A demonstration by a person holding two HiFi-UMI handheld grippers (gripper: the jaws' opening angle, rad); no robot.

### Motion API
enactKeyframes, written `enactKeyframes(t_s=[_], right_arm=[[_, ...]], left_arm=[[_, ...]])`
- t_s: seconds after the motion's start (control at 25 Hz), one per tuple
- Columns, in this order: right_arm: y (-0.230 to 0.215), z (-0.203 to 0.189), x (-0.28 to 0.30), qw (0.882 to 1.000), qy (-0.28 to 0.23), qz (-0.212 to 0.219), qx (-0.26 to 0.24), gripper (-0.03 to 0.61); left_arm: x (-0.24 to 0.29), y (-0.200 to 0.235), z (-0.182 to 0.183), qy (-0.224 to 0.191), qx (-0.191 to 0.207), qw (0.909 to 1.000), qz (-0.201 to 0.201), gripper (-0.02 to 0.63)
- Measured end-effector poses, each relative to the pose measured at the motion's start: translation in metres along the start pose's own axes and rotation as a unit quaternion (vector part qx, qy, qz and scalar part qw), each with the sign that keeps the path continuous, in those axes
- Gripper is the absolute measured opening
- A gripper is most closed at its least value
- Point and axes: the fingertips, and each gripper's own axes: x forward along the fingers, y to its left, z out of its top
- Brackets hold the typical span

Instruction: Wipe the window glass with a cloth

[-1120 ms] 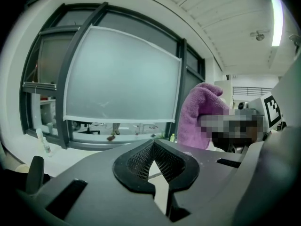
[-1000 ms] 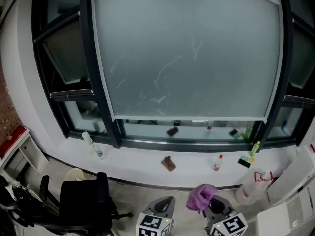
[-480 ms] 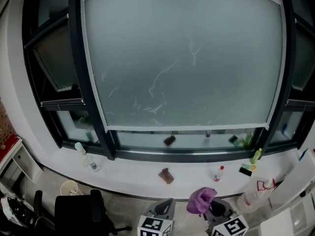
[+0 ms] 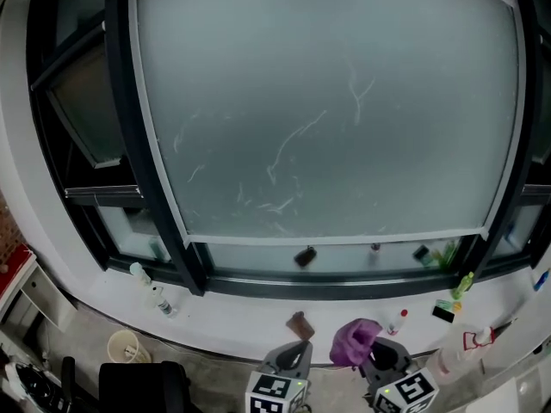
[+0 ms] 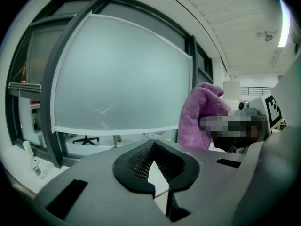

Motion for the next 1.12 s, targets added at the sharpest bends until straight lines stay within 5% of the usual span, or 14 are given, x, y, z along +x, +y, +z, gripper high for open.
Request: enactKeyframes(t_s=[1.12], right_arm=[[-0.077, 0.017, 0.182, 1.0, -0.01, -0.002, -0.018, 0.052]], left_arm=[[0.128, 0.134, 0.052, -0.008, 0.003, 0.9999, -0.007, 0.005]])
